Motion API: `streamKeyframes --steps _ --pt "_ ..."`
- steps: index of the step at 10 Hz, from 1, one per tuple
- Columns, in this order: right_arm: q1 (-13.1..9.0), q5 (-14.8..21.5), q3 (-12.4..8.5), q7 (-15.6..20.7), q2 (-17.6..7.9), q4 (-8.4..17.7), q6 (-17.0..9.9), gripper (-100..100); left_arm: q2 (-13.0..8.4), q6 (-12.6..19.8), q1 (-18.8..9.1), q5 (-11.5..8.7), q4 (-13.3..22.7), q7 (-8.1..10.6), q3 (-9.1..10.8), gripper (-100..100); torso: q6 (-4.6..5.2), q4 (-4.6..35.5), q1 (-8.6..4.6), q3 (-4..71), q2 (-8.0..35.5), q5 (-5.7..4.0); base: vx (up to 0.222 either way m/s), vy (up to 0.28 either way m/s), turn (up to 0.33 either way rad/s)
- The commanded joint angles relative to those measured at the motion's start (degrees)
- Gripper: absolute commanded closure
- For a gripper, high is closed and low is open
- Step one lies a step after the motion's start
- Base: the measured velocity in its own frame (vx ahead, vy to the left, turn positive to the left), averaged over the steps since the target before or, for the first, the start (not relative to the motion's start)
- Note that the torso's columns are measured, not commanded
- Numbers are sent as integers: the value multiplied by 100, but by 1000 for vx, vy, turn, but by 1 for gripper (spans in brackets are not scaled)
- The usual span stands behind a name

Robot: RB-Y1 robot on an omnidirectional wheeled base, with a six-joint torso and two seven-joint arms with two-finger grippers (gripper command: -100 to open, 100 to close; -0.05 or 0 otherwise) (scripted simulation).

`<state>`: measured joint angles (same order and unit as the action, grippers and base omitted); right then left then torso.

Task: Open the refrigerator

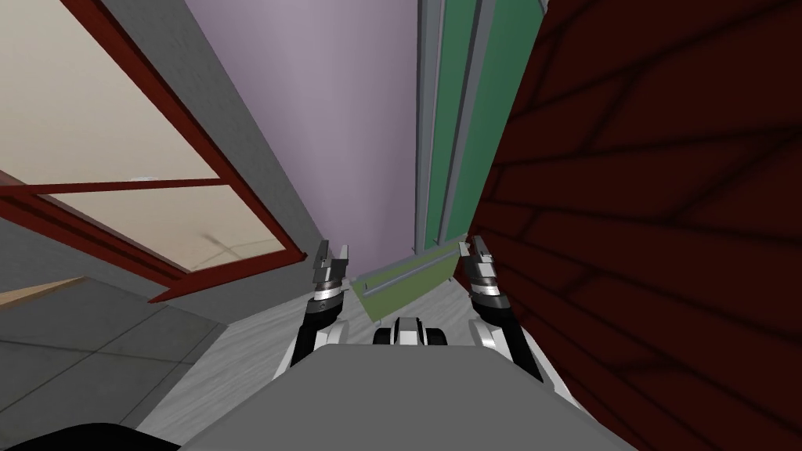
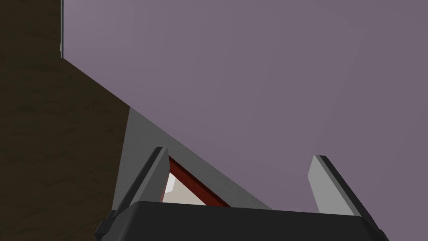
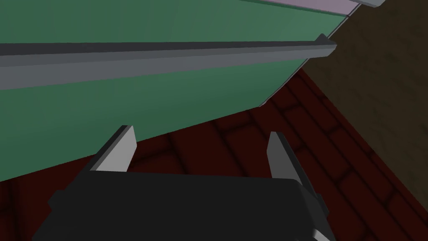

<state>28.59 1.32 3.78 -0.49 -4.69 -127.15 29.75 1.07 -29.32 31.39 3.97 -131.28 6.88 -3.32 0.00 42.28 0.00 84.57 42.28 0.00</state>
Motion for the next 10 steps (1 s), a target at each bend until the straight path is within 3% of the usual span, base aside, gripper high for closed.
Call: streamKeyframes --steps 1,9,10 --pt "-95 -170 25 -402 -109 183 130 -100 0 0 0 0 0 0 0 0 1 0 -1 1 0 0 -4 2 64" --pt "-407 -698 107 -1538 -276 793 523 -100 0 0 0 0 0 0 0 0 -1 0 0 0 0 0 -6 2 77" --pt "-498 -850 131 -1729 -303 972 634 -100 0 0 0 0 0 0 0 0 1 1 -1 0 1 0 -6 2 82"
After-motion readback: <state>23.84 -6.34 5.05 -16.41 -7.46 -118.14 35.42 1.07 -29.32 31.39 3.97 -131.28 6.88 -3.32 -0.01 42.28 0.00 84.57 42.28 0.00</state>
